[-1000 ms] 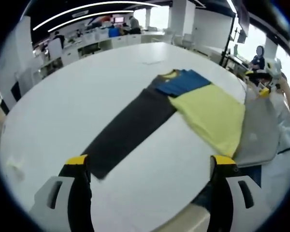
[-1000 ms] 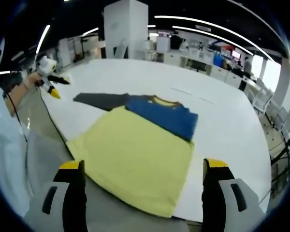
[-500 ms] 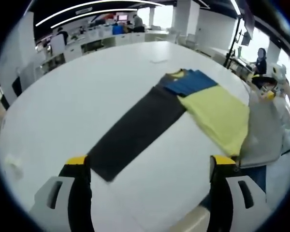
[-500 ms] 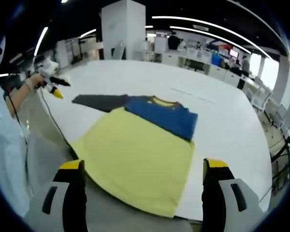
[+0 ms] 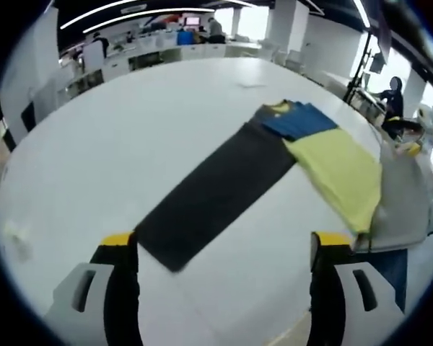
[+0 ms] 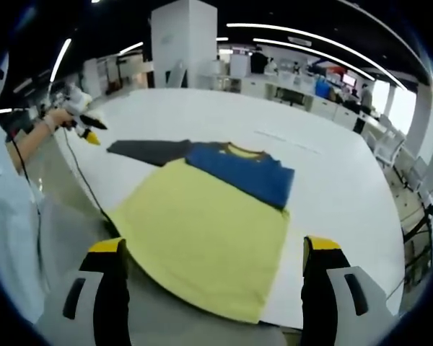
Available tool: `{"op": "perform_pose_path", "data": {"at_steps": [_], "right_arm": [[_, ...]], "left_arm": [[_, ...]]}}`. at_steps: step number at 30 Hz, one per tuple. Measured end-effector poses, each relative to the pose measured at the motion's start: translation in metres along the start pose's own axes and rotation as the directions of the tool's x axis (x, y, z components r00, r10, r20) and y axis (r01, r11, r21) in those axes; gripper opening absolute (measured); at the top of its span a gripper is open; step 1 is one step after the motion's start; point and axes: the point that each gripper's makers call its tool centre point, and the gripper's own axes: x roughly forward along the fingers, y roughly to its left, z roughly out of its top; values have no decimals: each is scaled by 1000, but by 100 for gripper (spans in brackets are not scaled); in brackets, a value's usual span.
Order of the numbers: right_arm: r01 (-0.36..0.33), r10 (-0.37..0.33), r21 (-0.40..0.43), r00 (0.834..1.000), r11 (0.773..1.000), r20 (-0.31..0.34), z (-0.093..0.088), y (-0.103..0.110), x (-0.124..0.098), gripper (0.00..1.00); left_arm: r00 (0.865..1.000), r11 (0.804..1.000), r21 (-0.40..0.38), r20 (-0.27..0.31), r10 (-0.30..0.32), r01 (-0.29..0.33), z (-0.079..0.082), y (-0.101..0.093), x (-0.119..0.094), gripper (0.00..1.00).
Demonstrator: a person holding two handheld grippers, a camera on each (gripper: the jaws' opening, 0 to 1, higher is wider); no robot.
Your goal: Fold the garment on the visible template until the final outline fits inside the template.
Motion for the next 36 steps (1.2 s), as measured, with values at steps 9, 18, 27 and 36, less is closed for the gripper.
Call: {"op": "perform_pose_path", "data": {"at_steps": [9,18,27,36], "right_arm": [[7,-7,5,1000,1000,-5,-2,-1,-1,100],[11,-11,11,1000,1000,-6,-6,-1,-2,100],[13,-12,15,1000,1000,-12,-9,-1,-2,100],[13,-12,13,1000,1000,-14,-8,-2,-1,100]], "left_arm": [[1000,995,-96,-4,15,-15,-7,18,9,89],[999,987,-155,-33,24,-29,-19,20,18,76],[998,971,-232,-12,60,-61,-21,36,20,61],[993,959,-259,-44,110,-117,-31,48,27,54]]}}
